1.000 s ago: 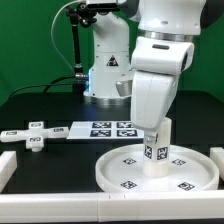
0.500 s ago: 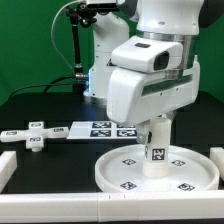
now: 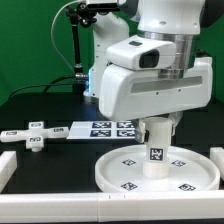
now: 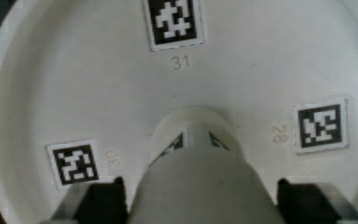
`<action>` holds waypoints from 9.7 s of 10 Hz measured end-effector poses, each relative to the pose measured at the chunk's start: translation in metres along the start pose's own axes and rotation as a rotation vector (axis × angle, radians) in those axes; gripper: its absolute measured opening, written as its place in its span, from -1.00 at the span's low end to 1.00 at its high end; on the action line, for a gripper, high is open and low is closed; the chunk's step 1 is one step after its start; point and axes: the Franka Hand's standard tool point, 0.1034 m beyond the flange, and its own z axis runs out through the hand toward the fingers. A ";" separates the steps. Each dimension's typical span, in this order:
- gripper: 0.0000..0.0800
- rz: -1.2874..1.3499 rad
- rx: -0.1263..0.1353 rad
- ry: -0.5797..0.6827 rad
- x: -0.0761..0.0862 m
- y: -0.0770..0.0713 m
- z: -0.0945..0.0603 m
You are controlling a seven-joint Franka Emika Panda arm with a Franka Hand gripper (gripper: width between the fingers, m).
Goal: Assemble round table
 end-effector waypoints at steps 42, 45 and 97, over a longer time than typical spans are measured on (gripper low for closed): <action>0.62 -0.156 0.064 0.019 -0.171 0.117 0.003; 0.62 -0.209 0.052 0.028 -0.177 0.139 0.001; 0.07 -0.583 0.053 -0.005 -0.202 0.153 0.053</action>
Offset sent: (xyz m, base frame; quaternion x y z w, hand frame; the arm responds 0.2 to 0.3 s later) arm 0.0037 0.0032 0.0015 0.0080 -0.0095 0.2721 0.9622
